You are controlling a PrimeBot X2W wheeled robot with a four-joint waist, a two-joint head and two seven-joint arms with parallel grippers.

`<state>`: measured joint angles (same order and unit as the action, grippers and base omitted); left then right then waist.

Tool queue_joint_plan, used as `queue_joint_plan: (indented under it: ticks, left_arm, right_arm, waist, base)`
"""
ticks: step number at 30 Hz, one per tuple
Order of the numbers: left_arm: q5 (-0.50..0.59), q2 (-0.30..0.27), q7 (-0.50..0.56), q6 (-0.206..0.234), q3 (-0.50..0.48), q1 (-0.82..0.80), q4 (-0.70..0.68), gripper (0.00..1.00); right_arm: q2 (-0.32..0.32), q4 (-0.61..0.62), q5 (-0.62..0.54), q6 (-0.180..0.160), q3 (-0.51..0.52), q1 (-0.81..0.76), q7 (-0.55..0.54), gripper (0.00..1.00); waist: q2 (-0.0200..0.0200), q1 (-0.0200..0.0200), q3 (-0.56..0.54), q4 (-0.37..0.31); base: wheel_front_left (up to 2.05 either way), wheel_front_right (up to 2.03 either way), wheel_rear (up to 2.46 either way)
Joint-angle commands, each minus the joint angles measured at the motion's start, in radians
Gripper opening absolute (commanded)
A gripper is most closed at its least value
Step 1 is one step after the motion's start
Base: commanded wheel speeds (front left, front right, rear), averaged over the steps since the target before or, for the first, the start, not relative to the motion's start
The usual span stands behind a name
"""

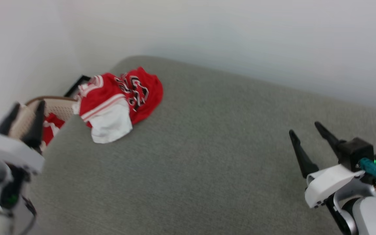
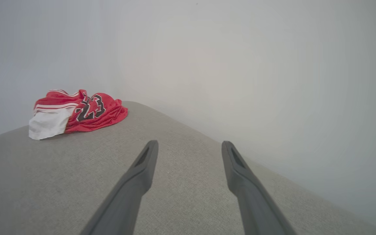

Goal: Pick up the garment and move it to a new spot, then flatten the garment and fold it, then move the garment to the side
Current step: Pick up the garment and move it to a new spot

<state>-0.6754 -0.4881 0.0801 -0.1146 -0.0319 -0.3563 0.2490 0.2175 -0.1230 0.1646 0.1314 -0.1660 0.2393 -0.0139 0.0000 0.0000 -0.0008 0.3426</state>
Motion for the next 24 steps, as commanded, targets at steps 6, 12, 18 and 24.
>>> queue_joint_plan:
  ticks: [6, 12, 18, 24]
  left_arm:
    - [-0.063, -0.089, 0.068, -0.017, 0.057, -0.193, 0.131, 1.0]
    - [-0.138, -0.174, 0.146, -0.015, 0.164, -0.363, 0.27, 1.0]
    - [-0.193, -0.217, 0.21, -0.015, 0.262, -0.507, 0.442, 1.0]
    - [-0.24, -0.214, 0.274, -0.015, 0.339, -0.611, 0.602, 1.0]
  right_arm:
    - [0.015, 0.051, -0.028, -0.001, 0.02, 0.053, -0.025, 1.0]
    - [0.016, 0.115, -0.055, -0.001, 0.044, 0.088, -0.048, 1.0]
    - [0.013, 0.175, -0.079, -0.001, 0.059, 0.116, -0.072, 1.0]
    - [0.016, 0.233, -0.096, -0.001, 0.077, 0.133, -0.093, 1.0]
  waist:
    - [0.0, 0.0, 0.257, -0.173]
    - [0.0, 0.0, 0.373, -0.221]
    - [0.0, 0.0, 0.48, -0.253]
    - [0.0, 0.0, 0.563, -0.27]
  base:
    - [0.0, 0.0, 0.0]
    - [0.0, 0.0, 0.0]
    - [0.0, 0.0, 0.0]
    - [0.0, 0.0, 0.0]
